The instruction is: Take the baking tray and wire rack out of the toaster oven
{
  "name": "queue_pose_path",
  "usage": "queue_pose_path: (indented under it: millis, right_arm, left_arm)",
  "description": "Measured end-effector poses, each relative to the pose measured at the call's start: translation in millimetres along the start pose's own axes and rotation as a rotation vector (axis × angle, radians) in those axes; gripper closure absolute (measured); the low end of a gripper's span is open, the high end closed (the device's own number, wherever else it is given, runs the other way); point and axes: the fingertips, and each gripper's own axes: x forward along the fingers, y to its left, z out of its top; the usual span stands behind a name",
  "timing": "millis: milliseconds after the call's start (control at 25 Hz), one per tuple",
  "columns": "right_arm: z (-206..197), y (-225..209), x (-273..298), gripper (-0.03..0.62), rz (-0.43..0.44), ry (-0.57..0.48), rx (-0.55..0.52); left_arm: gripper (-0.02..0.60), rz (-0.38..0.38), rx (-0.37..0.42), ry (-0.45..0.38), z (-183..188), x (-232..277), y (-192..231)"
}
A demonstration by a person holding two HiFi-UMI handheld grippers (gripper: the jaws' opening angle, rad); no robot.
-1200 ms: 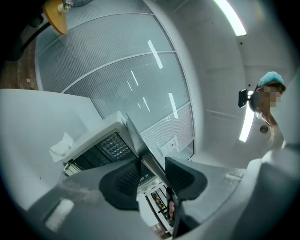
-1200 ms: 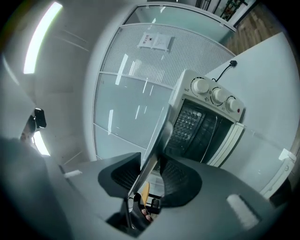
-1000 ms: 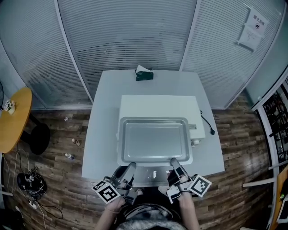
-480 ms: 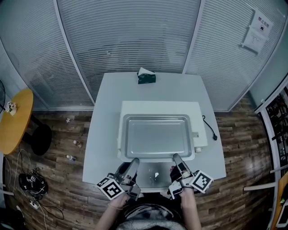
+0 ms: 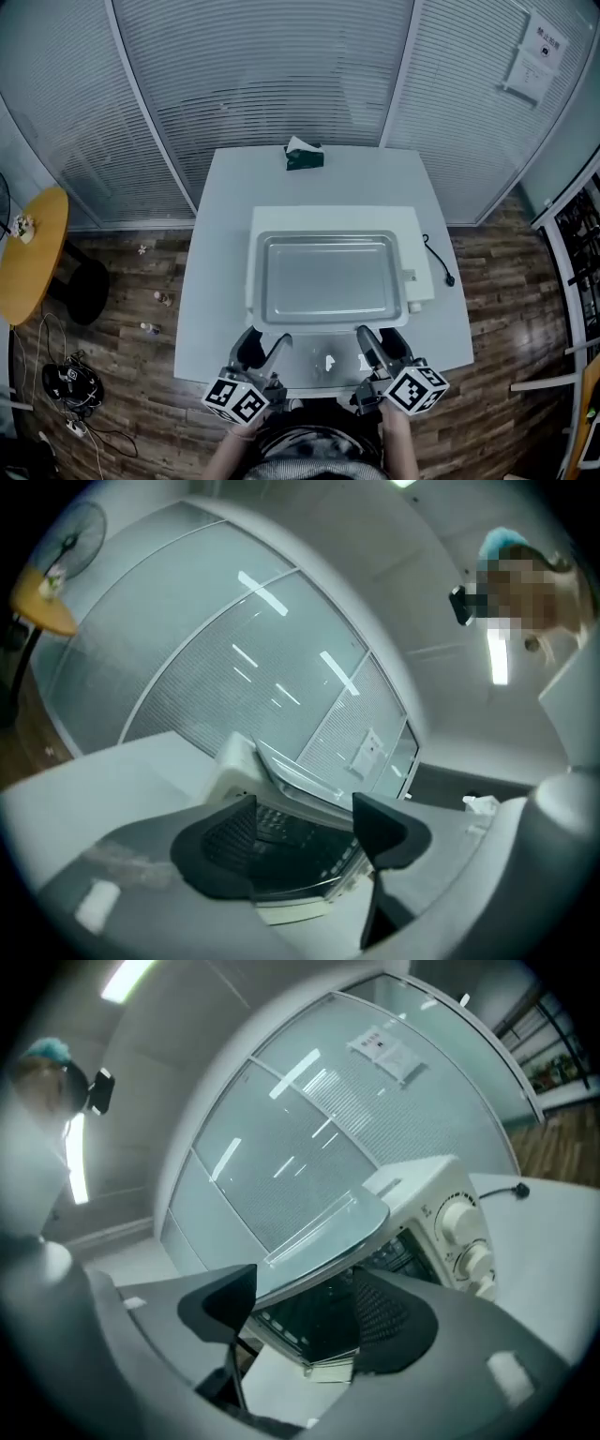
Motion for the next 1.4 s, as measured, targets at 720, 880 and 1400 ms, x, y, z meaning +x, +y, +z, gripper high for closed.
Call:
queue_pose_path:
  millis: [720,880,1400]
  right_arm:
    - [19,-14,-18,0.263,-0.356,-0.047,-0.628]
    - [24,-17,-8,0.264,-0.345,-0.04,-0.632]
    - [40,-28,24,0.267,-0.316,-0.025,-0.621]
  left_arm:
    - [0.25,0.11,0.511,0.029,20,8,2]
    - [0.25,0.1,0.504,0.031,22,16,5]
    - [0.252,0.121,0.47,0.026,30,46,18]
